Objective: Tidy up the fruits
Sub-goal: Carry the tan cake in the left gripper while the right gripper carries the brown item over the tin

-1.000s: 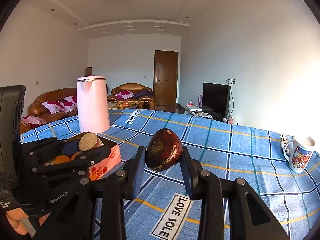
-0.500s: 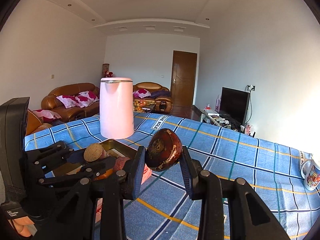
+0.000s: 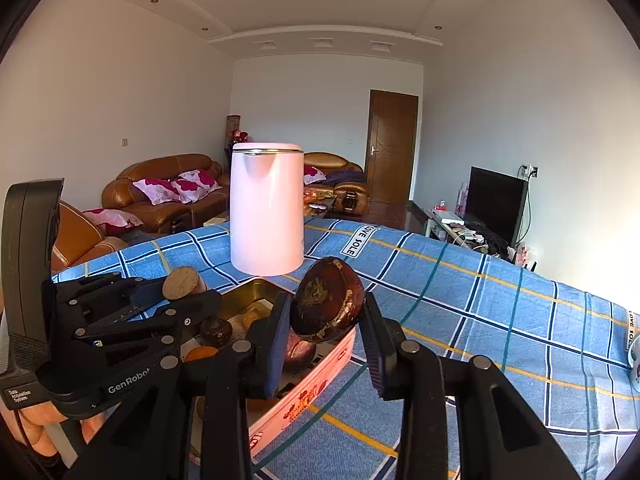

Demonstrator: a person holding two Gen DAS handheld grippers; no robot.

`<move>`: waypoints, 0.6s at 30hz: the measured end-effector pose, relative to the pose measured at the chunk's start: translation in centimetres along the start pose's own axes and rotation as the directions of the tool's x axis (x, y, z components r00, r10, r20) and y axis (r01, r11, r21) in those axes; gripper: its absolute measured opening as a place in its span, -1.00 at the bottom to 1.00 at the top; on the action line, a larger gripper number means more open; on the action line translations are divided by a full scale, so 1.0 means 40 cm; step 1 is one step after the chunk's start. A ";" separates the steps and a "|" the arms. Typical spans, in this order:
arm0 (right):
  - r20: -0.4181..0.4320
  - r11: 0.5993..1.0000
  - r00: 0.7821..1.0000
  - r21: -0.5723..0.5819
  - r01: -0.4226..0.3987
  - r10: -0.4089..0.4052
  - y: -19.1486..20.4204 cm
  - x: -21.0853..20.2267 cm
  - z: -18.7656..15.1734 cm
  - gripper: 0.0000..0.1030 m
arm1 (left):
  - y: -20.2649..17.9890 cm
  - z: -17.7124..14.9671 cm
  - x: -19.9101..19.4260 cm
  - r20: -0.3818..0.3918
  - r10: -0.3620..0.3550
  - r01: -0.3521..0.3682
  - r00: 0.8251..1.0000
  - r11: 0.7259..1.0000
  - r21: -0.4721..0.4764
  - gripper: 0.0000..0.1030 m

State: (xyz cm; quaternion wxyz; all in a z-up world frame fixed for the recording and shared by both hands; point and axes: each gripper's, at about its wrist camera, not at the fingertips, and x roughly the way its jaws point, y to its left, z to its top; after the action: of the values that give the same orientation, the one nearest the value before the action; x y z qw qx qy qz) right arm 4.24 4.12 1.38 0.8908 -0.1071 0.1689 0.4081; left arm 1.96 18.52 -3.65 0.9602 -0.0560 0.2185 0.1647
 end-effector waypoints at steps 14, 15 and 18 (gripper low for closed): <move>-0.130 0.998 0.990 -0.023 -0.052 0.048 0.063 0.115 -0.011 -0.30 | 0.049 -0.024 0.033 -0.068 -0.006 0.004 0.998 1.000 -0.022 -0.32; -0.140 0.998 0.989 -0.022 -0.053 0.050 0.065 0.123 -0.013 -0.30 | 0.052 -0.025 0.036 -0.072 -0.003 0.002 0.997 1.000 -0.023 -0.32; -0.168 0.998 0.984 -0.016 -0.056 0.053 0.066 0.143 -0.022 -0.30 | 0.057 -0.027 0.038 -0.081 -0.004 0.002 0.997 1.000 -0.025 -0.32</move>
State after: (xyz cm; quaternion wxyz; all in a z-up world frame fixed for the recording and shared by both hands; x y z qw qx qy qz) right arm 5.52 9.47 -1.80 0.8607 -0.1455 0.2417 0.4237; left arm 2.06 20.89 -5.38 0.9501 -0.0747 0.2550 0.1634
